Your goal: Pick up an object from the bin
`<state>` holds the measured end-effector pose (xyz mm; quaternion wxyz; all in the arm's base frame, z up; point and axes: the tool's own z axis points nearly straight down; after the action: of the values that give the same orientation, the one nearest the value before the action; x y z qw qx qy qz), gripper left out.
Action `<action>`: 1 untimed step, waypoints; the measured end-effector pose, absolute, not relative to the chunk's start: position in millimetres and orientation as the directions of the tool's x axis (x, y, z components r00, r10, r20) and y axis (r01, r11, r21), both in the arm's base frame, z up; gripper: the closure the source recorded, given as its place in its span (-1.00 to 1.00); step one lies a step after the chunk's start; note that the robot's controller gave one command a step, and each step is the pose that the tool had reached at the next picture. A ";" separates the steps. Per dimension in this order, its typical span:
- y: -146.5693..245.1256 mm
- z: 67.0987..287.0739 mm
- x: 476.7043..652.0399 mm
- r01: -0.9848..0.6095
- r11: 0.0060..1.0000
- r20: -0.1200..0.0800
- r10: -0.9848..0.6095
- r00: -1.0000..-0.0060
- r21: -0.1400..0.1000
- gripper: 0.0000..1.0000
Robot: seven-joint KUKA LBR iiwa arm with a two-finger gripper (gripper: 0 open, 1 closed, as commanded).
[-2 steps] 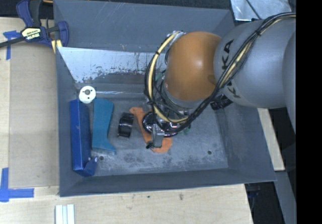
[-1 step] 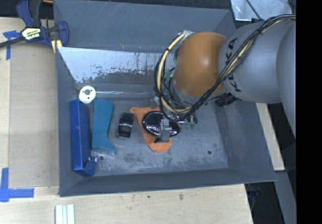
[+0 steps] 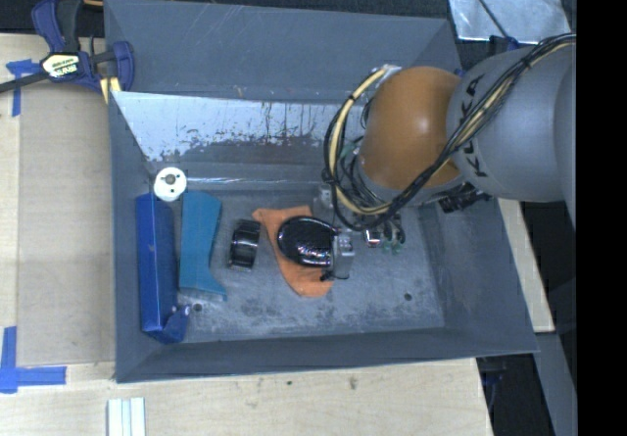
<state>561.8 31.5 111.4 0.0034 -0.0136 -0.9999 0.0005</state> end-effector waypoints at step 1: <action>56.1 95.4 581.7 0.031 1.000 -0.008 0.031 -0.999 -0.001 -1.00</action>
Offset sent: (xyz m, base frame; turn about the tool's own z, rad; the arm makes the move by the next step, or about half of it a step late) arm -0.0639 -0.0140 -0.0400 0.0571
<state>581.7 56.1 95.4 -0.0039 -0.0154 -0.9999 0.0007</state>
